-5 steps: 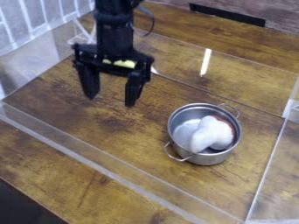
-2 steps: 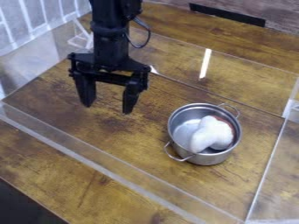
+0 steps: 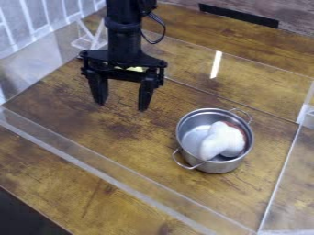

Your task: Put the mushroom in the silver pot

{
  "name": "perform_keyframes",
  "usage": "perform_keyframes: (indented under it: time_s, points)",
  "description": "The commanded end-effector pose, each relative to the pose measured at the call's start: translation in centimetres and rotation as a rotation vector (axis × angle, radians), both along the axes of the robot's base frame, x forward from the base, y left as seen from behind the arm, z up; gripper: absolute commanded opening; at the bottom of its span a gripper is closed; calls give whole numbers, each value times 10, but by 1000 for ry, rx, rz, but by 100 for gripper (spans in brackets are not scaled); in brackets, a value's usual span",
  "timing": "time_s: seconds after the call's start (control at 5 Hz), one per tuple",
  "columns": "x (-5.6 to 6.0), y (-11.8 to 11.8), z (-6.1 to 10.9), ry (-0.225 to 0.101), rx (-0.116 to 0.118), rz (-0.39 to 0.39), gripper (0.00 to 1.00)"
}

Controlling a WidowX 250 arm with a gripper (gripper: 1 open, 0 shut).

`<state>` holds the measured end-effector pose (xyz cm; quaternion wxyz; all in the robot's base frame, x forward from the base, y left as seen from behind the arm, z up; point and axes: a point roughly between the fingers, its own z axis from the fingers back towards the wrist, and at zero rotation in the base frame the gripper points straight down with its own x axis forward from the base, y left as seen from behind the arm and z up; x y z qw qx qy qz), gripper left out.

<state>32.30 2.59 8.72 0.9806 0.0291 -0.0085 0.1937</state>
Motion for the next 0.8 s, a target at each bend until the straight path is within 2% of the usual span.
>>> perform_keyframes:
  time_s: [0.0,0.2,0.4,0.6]
  points:
    - [0,9,13,-49,5,-31,100]
    - [-6,15,15,-52,6,-121,100]
    - [-9,19,21,-70,6,-169,100]
    - [-3,5,34,-78,2,-144,100]
